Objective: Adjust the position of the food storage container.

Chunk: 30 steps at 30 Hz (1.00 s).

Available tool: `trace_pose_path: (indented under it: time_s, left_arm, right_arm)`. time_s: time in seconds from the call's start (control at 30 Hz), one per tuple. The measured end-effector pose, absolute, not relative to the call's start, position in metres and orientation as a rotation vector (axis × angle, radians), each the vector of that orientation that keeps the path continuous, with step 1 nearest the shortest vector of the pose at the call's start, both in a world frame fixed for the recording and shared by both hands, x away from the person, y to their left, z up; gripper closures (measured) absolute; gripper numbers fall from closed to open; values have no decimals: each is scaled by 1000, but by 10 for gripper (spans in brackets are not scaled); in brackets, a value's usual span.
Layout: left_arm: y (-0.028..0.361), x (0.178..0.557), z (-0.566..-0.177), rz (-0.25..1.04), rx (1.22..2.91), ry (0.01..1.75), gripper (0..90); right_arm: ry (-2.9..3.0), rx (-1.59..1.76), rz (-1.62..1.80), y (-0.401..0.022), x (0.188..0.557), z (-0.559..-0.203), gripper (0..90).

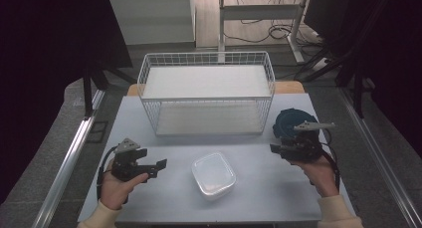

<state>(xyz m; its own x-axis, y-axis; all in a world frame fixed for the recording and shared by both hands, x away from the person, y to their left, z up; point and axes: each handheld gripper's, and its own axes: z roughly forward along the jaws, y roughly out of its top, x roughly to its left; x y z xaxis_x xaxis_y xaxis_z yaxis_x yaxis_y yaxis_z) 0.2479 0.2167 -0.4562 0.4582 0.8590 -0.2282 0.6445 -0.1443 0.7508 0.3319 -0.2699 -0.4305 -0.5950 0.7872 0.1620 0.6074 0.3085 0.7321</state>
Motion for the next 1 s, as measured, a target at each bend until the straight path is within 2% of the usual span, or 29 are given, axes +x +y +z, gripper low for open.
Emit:
trace_pose_path:
  time_s: [0.17,0.6,0.73,0.8,1.0]
  left_arm:
    - [214,248,-460,307,1893,1262,149]
    - [215,247,-460,312,1891,1271,148]
    - [216,248,-462,308,1894,1283,148]
    - [216,248,-463,308,1894,1284,148]
    - [217,249,-464,310,1896,1293,147]
  right_arm:
    - [2350,1302,1116,-273,345,-423,462]
    - [2309,1459,1010,-299,407,-405,586]
    - [2289,1525,990,-309,432,-404,658]
    - [2291,1529,980,-310,435,-404,669]
    - [2267,1559,919,-314,458,-402,791]
